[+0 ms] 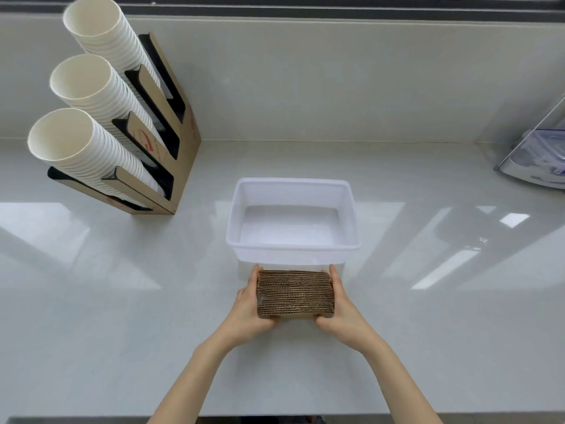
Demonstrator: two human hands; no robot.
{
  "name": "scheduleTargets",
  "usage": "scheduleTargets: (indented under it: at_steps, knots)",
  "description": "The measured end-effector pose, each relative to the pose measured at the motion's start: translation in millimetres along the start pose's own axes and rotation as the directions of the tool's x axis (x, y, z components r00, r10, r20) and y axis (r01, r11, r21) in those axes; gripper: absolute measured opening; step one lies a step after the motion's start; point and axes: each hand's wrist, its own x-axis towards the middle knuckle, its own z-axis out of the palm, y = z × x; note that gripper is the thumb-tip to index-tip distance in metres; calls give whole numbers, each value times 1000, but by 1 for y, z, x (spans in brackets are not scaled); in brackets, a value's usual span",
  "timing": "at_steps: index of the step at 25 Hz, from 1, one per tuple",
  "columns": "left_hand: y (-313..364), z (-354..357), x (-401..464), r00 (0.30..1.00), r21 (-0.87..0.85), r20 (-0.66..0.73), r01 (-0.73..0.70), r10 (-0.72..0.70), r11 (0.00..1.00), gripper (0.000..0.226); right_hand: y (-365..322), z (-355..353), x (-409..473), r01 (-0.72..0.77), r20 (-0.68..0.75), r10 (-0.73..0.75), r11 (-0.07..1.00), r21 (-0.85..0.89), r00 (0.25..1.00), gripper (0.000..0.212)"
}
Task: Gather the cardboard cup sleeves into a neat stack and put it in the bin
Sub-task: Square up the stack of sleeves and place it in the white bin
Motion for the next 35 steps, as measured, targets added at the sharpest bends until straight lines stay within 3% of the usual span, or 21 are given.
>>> scheduleTargets:
  at_steps: [4,6,9,16,20,27,35]
  knots:
    - [15,5,0,994,-16,-71,-80,79,997,80,2,8,4,19,-41,-15,996,83,999,104]
    - [17,6,1,994,-35,-71,-91,89,995,70,2,11,4,20,-43,-14,992,126,999,104]
    - [14,6,1,994,-48,-67,-94,91,994,70,5,8,4,18,-27,-15,991,131,1000,102]
    - [-2,-2,0,997,64,31,-72,70,995,97,3,6,0,-2,-62,13,983,185,998,95]
    - [3,5,1,991,91,-10,-131,132,987,80,3,8,-4,17,-107,9,972,235,994,94]
    - [2,-9,-3,995,-62,55,-84,88,994,63,2,0,-5,-4,-131,23,990,142,991,78]
    - [6,-21,-7,994,-165,106,39,-21,986,68,-7,-10,-16,-48,-25,56,968,247,998,67]
